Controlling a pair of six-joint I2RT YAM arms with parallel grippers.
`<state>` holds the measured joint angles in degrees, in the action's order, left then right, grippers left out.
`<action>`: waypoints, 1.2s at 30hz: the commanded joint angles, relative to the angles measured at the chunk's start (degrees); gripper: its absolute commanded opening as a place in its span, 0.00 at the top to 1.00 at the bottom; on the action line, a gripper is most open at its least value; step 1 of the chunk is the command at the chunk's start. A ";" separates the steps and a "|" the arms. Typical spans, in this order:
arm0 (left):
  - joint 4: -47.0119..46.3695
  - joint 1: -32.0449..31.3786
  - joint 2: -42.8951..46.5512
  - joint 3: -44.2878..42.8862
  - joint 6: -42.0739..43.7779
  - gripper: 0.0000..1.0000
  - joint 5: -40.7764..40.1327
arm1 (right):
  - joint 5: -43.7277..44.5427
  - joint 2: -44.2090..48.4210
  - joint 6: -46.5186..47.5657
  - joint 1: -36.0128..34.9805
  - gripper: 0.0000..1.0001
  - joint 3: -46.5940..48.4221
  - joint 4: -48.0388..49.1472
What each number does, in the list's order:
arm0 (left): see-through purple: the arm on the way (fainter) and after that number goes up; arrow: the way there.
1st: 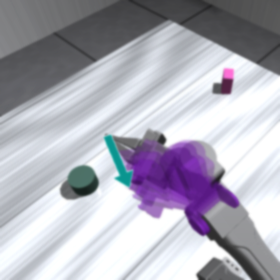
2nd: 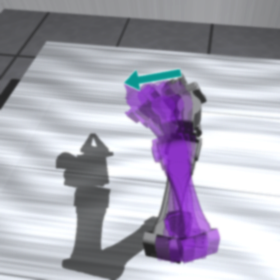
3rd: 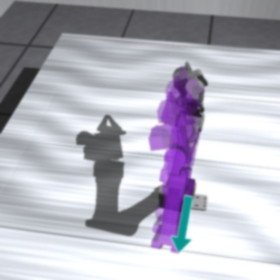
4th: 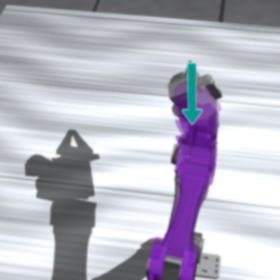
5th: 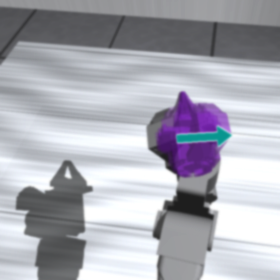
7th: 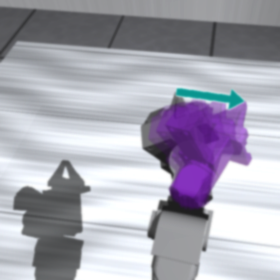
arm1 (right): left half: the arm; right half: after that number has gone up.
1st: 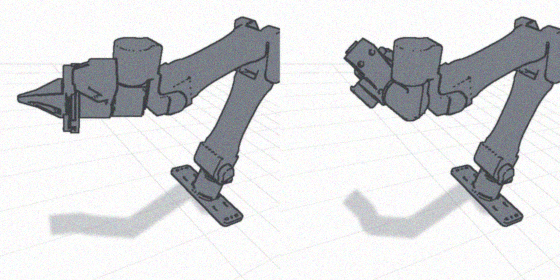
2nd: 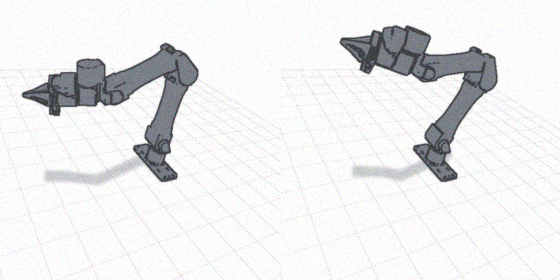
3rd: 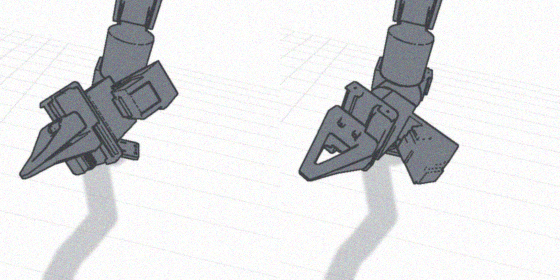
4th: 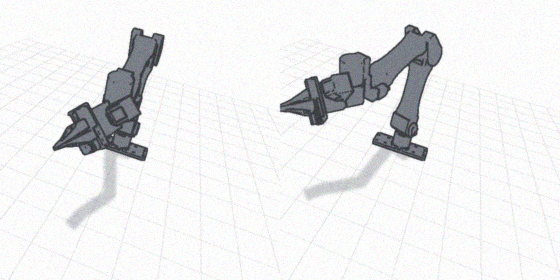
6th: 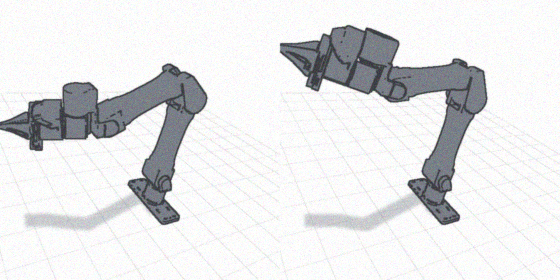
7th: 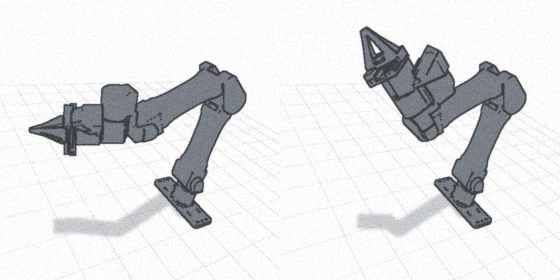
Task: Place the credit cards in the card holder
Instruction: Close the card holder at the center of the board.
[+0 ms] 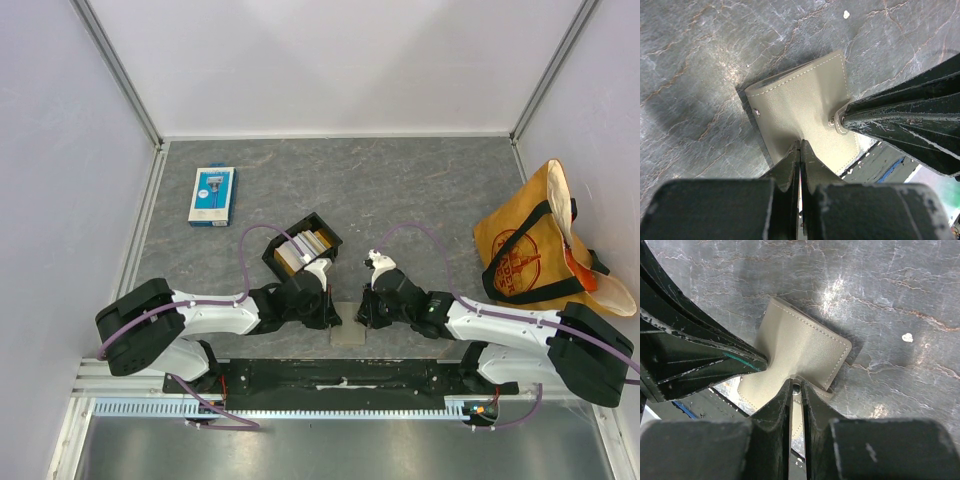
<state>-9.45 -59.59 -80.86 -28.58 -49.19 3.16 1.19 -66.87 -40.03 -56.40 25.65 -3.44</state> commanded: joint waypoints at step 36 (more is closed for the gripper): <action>1.19 -0.17 -1.58 -1.75 -0.03 0.97 -1.05 | 0.56 -2.74 -0.49 -3.62 0.86 -0.95 -1.47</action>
<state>-8.69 -59.59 -81.30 -29.23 -49.17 3.27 2.33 -68.84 -41.36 -57.84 24.40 0.40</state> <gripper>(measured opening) 0.033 0.142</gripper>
